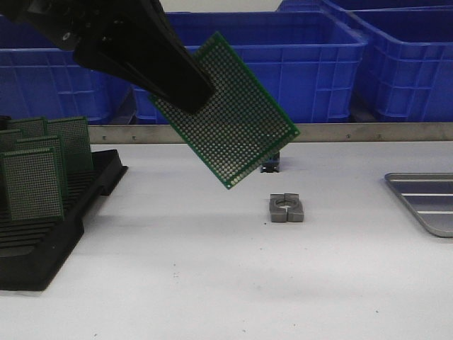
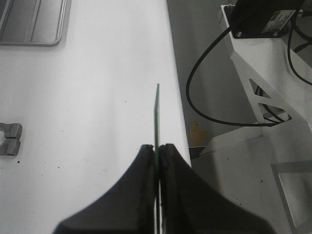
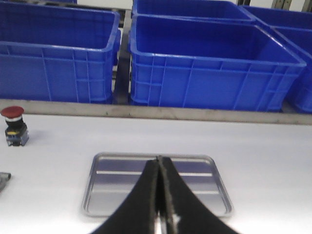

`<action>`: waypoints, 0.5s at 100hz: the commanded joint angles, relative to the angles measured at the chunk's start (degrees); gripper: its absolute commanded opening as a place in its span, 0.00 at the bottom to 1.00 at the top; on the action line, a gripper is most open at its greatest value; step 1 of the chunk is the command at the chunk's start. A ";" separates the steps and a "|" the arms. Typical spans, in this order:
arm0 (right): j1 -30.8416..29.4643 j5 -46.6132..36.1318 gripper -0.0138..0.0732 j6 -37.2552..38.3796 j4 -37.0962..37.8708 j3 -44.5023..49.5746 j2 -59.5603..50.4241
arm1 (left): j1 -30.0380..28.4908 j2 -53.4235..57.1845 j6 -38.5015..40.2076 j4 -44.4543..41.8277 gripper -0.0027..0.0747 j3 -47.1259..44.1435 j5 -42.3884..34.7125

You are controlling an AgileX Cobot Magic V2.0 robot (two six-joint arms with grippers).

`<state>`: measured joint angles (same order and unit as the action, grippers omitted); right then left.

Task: Place circuit board on tray
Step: 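Hold the board up with the left gripper while the right gripper approaches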

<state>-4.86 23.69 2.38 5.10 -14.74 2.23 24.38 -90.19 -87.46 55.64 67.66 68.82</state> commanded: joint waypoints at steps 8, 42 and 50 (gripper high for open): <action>-0.12 10.12 0.09 -0.40 0.47 -9.68 8.38 | 0.56 1.90 0.45 4.05 0.01 1.67 0.74; 0.25 8.18 0.13 -0.40 -20.39 -16.13 23.81 | 0.56 1.90 0.45 4.05 0.01 1.67 0.74; 1.35 5.01 0.22 -0.60 -27.50 -16.13 25.77 | 0.56 1.90 0.45 4.05 0.01 1.67 0.74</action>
<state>-4.40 36.27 2.38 -14.76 -28.80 25.56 24.38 -90.19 -87.46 55.64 67.66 68.82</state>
